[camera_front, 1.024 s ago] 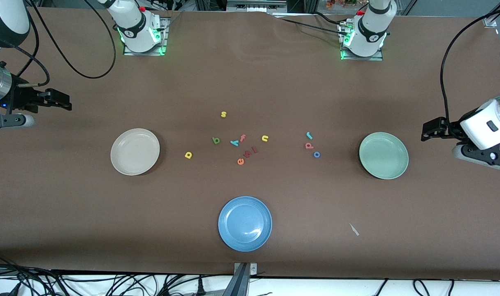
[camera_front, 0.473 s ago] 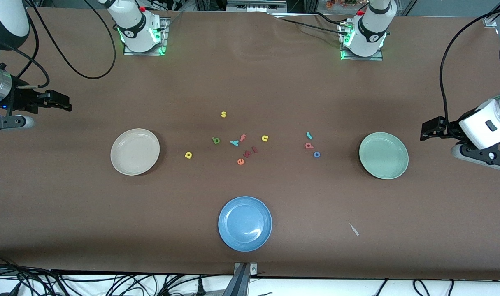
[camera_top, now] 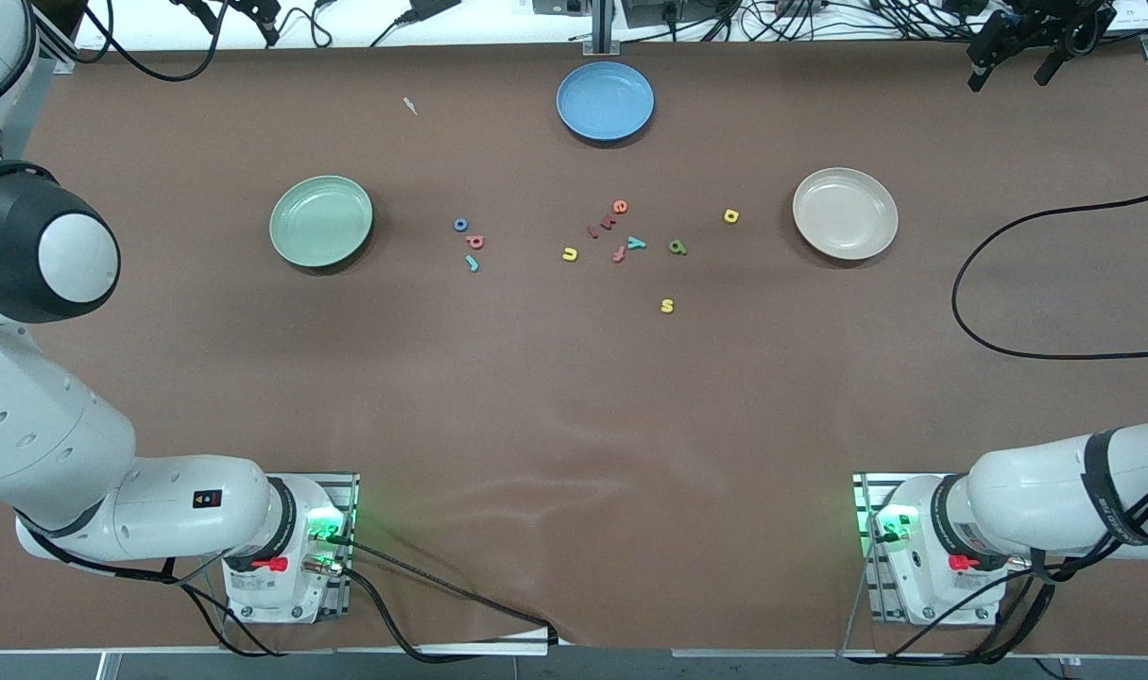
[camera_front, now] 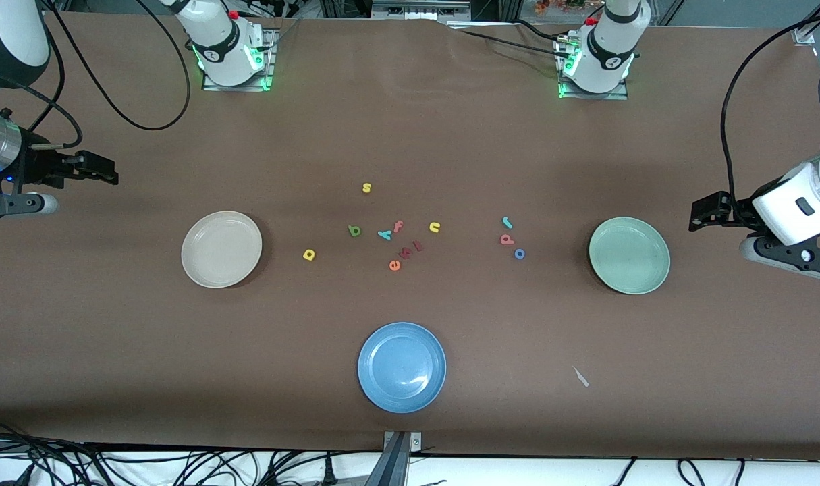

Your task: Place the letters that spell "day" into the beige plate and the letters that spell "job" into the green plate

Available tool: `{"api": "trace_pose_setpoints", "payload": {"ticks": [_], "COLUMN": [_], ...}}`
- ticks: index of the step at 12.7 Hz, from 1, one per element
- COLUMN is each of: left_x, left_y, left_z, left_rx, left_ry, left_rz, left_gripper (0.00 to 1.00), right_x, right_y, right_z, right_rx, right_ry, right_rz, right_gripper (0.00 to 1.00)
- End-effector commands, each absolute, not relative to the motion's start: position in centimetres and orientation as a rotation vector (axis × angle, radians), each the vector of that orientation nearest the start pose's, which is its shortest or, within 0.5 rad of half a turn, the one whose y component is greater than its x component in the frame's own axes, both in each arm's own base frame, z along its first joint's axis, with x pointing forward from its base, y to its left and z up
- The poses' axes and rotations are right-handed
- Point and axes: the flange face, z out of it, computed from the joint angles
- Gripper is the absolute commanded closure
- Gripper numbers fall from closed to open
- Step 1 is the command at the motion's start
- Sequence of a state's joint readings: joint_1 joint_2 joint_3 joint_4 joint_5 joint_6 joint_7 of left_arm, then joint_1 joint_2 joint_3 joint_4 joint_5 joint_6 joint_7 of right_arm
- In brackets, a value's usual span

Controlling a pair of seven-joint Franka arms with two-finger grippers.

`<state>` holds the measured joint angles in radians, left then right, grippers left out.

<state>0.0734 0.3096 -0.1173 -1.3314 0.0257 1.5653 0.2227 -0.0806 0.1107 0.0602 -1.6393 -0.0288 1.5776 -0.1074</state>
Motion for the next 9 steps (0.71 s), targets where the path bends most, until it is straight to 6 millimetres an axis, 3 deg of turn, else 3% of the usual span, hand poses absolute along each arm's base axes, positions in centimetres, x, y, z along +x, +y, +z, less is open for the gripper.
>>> {"api": "trace_pose_setpoints", "payload": {"ticks": [1,9], "left_x": [63.9,63.4], "left_y": [-1.3,-2.3], "left_z": [54.9,55.2], "left_rx": [-3.147,-3.146], "left_ry": [0.454,0.467], "left_rz": [0.134,0.167], "left_gripper": [0.01,0.01], "right_x": [58.1,57.8], "right_y": [-1.8,-3.7], "right_z": [53.5,54.2], "right_rx": [-3.126,-3.122], "right_ry": [-0.151,-0.104], "right_rz": [0.265,0.252], "right_gripper": [0.00,0.00]}}
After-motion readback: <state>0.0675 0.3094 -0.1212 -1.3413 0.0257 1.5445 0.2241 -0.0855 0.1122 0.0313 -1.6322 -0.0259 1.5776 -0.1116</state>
